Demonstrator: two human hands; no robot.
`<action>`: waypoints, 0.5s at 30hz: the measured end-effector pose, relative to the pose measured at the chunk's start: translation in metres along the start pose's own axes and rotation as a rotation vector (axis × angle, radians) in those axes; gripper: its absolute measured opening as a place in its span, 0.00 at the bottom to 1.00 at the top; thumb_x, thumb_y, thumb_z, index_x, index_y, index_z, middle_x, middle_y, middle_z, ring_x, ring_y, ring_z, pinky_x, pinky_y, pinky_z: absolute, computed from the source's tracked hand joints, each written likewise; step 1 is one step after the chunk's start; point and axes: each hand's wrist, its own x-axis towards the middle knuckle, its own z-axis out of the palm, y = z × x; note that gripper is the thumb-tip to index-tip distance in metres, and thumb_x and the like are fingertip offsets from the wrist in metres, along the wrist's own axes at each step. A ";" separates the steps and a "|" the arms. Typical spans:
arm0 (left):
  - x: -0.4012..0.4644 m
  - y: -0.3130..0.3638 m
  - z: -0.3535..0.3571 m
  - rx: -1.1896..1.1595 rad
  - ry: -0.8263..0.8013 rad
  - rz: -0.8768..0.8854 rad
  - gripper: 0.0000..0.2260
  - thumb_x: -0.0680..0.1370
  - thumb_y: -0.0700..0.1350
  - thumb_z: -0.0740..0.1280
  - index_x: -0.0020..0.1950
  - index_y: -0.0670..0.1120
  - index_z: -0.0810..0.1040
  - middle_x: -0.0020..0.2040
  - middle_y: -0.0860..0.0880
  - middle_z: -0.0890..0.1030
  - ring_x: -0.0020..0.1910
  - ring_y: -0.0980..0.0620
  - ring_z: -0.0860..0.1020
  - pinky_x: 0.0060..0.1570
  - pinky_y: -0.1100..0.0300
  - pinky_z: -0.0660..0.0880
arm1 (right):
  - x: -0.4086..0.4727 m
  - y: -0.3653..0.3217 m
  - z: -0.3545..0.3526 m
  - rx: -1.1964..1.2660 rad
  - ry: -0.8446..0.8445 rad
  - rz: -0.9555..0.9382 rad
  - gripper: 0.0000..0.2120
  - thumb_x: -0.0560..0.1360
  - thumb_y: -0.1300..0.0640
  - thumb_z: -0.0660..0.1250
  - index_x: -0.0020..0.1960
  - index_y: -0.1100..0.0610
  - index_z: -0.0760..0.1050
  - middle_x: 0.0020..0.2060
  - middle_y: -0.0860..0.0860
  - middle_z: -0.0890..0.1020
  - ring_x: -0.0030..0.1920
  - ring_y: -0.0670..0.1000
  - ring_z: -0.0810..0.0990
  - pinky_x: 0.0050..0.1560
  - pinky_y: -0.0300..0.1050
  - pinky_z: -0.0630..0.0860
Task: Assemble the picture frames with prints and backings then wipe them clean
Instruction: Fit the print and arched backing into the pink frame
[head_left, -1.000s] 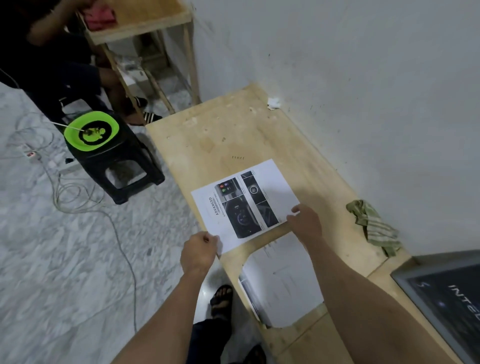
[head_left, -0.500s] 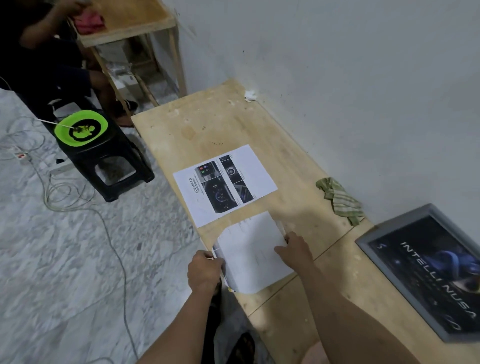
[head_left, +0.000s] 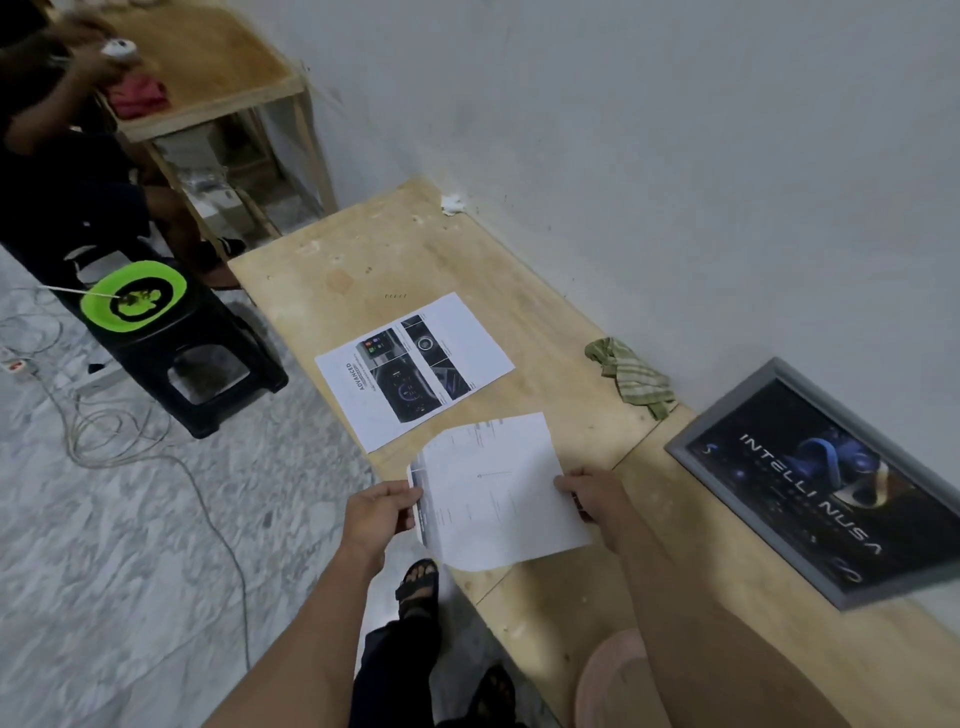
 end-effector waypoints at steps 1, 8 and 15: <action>-0.004 0.002 0.005 0.009 -0.017 0.001 0.02 0.73 0.33 0.72 0.45 0.35 0.82 0.31 0.44 0.77 0.26 0.50 0.72 0.31 0.59 0.75 | -0.006 0.004 -0.008 0.021 0.011 -0.003 0.09 0.72 0.63 0.69 0.36 0.58 0.71 0.37 0.56 0.77 0.36 0.53 0.73 0.36 0.43 0.67; -0.052 -0.012 0.083 0.187 -0.153 0.087 0.02 0.74 0.34 0.73 0.43 0.40 0.83 0.34 0.46 0.80 0.30 0.50 0.74 0.29 0.61 0.75 | -0.068 0.077 -0.088 0.179 0.216 0.064 0.04 0.73 0.63 0.69 0.44 0.64 0.79 0.43 0.60 0.82 0.39 0.56 0.78 0.41 0.50 0.78; -0.110 -0.080 0.149 0.682 -0.444 0.252 0.04 0.74 0.35 0.71 0.43 0.42 0.85 0.36 0.46 0.83 0.32 0.48 0.78 0.43 0.49 0.80 | -0.153 0.217 -0.139 0.372 0.368 0.253 0.04 0.77 0.63 0.65 0.44 0.62 0.75 0.38 0.57 0.78 0.36 0.53 0.75 0.37 0.44 0.73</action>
